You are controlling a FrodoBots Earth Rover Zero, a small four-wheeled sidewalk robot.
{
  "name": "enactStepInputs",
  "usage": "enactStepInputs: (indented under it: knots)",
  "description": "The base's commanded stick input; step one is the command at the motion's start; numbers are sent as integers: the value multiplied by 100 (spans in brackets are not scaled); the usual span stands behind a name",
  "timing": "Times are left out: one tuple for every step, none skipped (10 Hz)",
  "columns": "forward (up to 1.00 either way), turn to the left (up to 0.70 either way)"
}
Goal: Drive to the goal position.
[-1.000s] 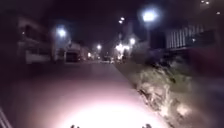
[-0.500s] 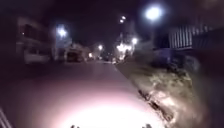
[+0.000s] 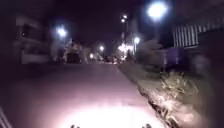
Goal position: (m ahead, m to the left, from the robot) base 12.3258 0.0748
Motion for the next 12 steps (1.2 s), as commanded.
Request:
enactStepInputs:
  knots:
    - [100, 0]
    - [100, 0]
    - [100, 0]
    - [100, 0]
    - [100, 0]
    - [100, 0]
    - [100, 0]
    - [100, 0]
    - [100, 0]
    - [100, 0]
    - [100, 0]
    - [100, 0]
